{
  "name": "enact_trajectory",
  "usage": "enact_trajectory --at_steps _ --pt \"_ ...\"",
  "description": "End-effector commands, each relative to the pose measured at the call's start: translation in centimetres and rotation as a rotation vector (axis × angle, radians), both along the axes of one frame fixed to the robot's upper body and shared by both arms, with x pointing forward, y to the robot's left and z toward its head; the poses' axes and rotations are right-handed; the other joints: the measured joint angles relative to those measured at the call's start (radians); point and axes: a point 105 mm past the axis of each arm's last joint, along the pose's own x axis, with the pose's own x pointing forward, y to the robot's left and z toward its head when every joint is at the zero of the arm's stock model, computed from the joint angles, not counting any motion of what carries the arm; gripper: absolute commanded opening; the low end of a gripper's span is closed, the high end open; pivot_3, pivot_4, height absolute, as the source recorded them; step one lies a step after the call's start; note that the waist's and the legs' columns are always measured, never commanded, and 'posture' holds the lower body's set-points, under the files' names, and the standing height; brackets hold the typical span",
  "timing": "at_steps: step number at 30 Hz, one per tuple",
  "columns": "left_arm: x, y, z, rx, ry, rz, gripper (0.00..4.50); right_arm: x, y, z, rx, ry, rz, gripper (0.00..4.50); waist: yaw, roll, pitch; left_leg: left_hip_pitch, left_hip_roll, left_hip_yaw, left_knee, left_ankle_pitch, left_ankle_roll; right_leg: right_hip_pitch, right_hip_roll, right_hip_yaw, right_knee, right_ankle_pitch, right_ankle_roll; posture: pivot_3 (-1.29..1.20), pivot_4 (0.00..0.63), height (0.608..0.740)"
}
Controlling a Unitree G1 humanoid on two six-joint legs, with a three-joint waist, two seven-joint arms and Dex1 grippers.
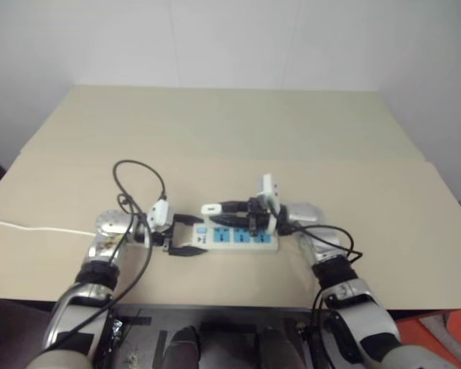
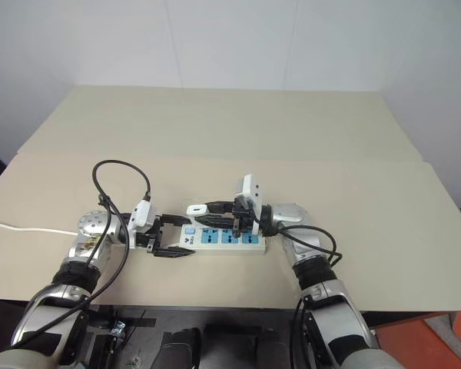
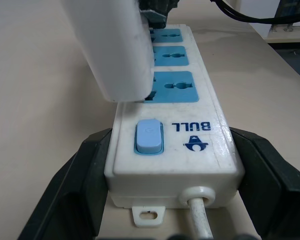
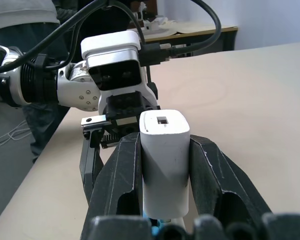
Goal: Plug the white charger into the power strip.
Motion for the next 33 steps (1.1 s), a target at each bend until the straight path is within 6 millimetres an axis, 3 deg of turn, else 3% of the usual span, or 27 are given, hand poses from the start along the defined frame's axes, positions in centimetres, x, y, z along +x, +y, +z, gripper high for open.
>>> enact_trajectory --at_steps 1,8,21,33 --pt "-0.1 0.2 -0.6 0.039 0.023 -0.004 3.24 0.2 -1.2 -1.2 -0.020 0.028 -0.034 1.10 0.000 0.000 0.000 0.000 0.000 0.000 0.000 0.000 0.000 0.000 0.000 0.000 0.000 0.000 0.000 0.00 0.150 0.740" --pt "0.2 0.5 -0.4 0.046 0.022 -0.002 3.24 -0.3 -1.6 -1.9 -0.034 0.053 -0.030 1.10 -0.001 0.000 -0.001 0.004 0.000 0.000 -0.001 0.000 0.000 0.003 0.000 0.000 0.000 0.000 0.000 0.00 0.150 0.740" --pt "0.4 0.5 -0.2 0.042 0.017 0.000 3.24 -0.7 0.2 -1.8 -0.009 0.061 0.011 1.10 -0.002 0.000 -0.001 0.005 0.000 0.000 -0.002 0.000 0.000 0.003 0.000 0.000 0.000 0.000 0.000 0.00 0.150 0.740" --pt "0.3 0.7 -0.2 0.041 0.015 0.003 3.24 0.0 -1.2 -2.8 -0.037 0.061 -0.025 1.10 -0.002 0.000 -0.001 0.005 0.000 0.000 -0.002 0.000 0.000 0.003 0.000 0.000 0.000 0.000 0.000 0.00 0.150 0.740"
